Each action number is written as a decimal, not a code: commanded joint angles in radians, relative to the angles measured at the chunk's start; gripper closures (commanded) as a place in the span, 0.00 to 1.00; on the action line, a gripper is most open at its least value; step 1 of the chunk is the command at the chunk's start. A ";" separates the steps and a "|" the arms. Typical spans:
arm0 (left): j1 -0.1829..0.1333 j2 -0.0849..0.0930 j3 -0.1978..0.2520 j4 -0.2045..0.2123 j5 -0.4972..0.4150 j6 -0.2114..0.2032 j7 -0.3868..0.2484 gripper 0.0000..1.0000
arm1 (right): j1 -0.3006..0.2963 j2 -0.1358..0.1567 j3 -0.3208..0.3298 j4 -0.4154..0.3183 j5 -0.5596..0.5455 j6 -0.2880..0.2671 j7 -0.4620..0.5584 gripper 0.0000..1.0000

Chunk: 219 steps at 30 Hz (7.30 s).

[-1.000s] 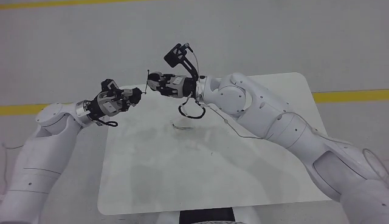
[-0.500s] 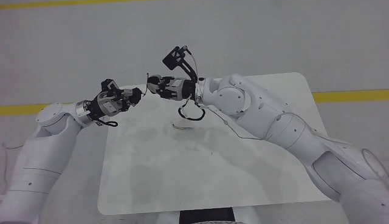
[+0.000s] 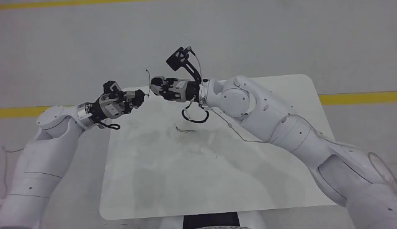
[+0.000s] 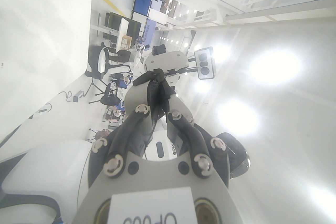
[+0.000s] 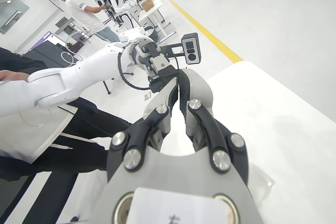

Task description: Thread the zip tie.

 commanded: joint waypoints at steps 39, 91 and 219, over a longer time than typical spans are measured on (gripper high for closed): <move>0.005 -0.014 0.040 -0.013 -0.263 0.141 0.194 1.00 | -0.133 0.045 0.046 -0.096 -0.787 0.169 -0.194 0.00; 0.084 -0.096 0.042 -0.061 -0.570 0.141 0.353 1.00 | -0.285 -0.091 0.098 -0.088 -1.057 0.319 -0.448 0.69; 0.084 -0.096 0.042 -0.061 -0.570 0.141 0.353 1.00 | -0.511 -0.160 0.346 -0.145 -1.315 0.020 -0.284 0.41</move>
